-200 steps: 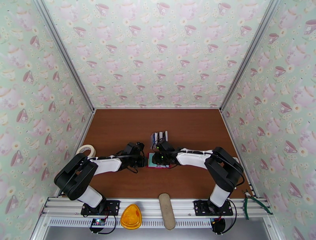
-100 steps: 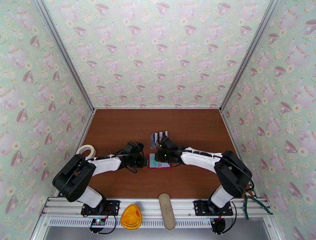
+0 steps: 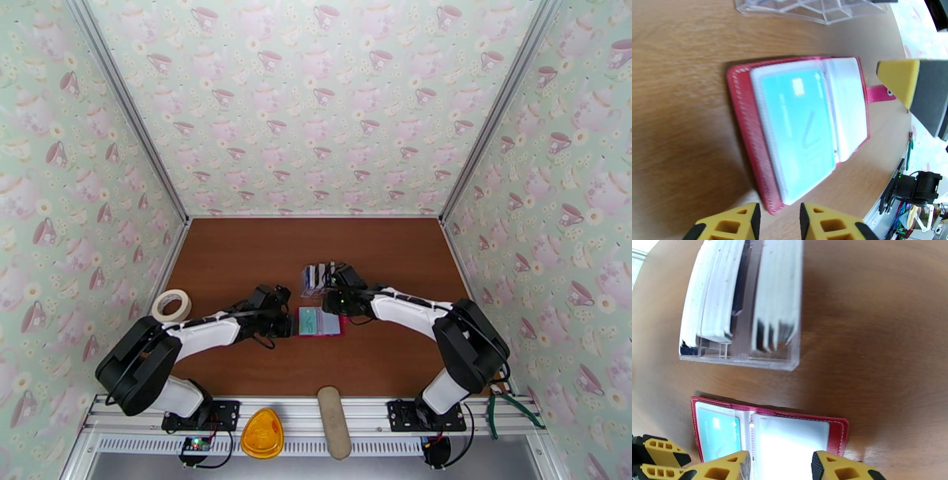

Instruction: Put the credit cards into the card holder

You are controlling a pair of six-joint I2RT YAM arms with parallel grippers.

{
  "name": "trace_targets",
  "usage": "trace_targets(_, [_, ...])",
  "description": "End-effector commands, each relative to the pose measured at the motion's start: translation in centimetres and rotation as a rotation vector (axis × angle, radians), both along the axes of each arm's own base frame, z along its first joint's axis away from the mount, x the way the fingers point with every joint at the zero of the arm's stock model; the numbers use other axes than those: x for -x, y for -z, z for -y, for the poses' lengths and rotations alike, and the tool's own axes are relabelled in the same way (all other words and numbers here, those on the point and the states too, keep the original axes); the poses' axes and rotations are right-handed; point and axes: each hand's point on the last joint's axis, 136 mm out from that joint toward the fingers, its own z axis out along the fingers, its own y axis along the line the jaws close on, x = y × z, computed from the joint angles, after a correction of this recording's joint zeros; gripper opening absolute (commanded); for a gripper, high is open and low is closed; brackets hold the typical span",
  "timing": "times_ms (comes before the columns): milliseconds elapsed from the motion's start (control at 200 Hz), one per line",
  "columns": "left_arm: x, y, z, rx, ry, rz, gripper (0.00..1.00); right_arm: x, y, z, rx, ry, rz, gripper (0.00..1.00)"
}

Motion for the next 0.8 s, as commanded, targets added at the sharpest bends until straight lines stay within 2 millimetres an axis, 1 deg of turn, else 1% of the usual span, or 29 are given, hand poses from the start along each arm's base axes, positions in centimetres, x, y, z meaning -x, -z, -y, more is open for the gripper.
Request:
trace_targets(0, [-0.2, -1.1, 1.3, 0.044, 0.013, 0.013, 0.35, -0.7, -0.1, -0.4, 0.009, -0.026, 0.0, 0.46])
trace_targets(130, [-0.1, -1.1, 1.8, 0.051, 0.017, 0.016, 0.35, -0.9, 0.3, -0.7, 0.009, -0.034, -0.008, 0.46])
trace_targets(326, [-0.1, -0.6, 2.2, 0.046, 0.023, 0.007, 0.34, -1.1, 1.1, -1.0, 0.014, -0.041, -0.021, 0.46])
trace_targets(596, [0.0, 1.6, 1.5, -0.012, 0.011, -0.019, 0.34, -1.2, 2.2, -1.2, 0.024, -0.049, -0.043, 0.46])
trace_targets(666, [0.0, 1.9, 1.3, -0.026, 0.009, -0.019, 0.35, -0.9, 2.4, -1.2, 0.026, -0.052, -0.049, 0.46])
trace_targets(791, [-0.1, 2.4, 0.4, -0.073, -0.007, -0.011, 0.36, -0.4, 2.9, -1.0, 0.026, -0.053, -0.066, 0.46])
